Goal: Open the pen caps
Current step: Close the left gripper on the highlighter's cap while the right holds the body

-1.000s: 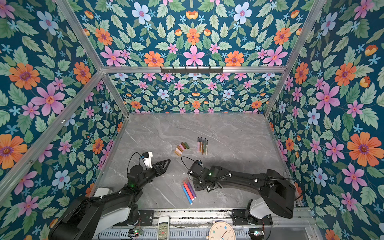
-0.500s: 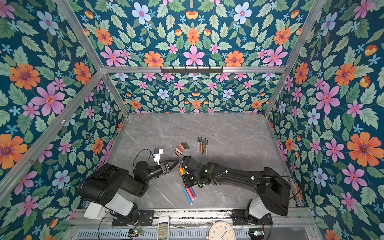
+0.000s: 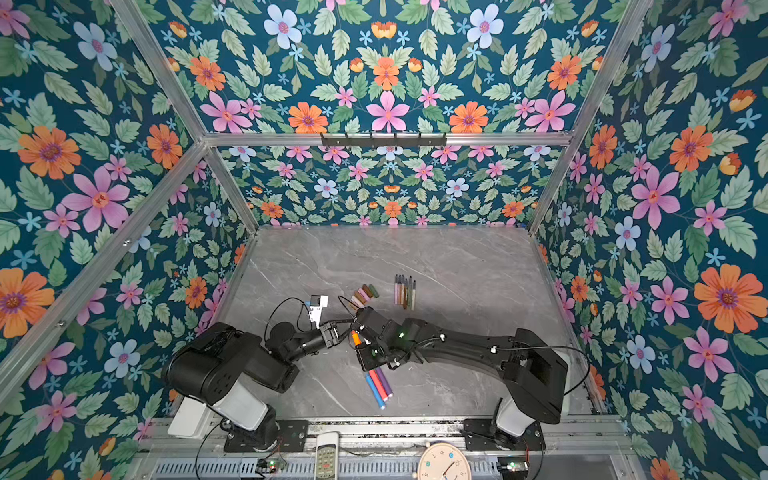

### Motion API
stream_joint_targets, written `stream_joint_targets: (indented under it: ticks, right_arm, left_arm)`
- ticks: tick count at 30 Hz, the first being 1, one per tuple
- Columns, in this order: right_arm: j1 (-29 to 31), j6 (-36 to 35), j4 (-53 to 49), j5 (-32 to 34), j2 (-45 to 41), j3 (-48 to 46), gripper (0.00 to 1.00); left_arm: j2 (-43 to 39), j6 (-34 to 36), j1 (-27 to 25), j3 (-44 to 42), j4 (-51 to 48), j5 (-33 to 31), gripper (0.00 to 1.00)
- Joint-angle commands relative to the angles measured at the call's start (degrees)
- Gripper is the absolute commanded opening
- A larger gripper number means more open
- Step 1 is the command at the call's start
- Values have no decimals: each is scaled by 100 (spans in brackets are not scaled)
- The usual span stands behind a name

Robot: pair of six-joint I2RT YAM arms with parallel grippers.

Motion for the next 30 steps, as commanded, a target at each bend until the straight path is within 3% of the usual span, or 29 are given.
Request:
stream_joint_targets:
  ticks: [1,10,15,17,20,25,30]
  right_arm:
    - [3,-113,-74,202,12,69,10]
    - [1,-201,-206,324,87,252,10]
    - [-2,-222,-243,334,142,347,16]
    - [1,-221,-251,329,176,386,28]
    - [-17,-225,-243,284,239,428,29]
    - [-34,-225,-214,242,291,457,11]
    - [-45,-220,-229,246,284,483,5]
  left_arm:
    - [18,-17,-4,31,375,167,30]
    - [0,1,-24,29,401,207,1]
    - [-17,19,-47,33,411,237,0]
    - [-9,19,-56,51,414,255,0]
    - [-17,19,-73,56,418,263,0]
    - [-39,28,-88,49,419,258,0]
    - [-53,36,-83,41,425,263,0]
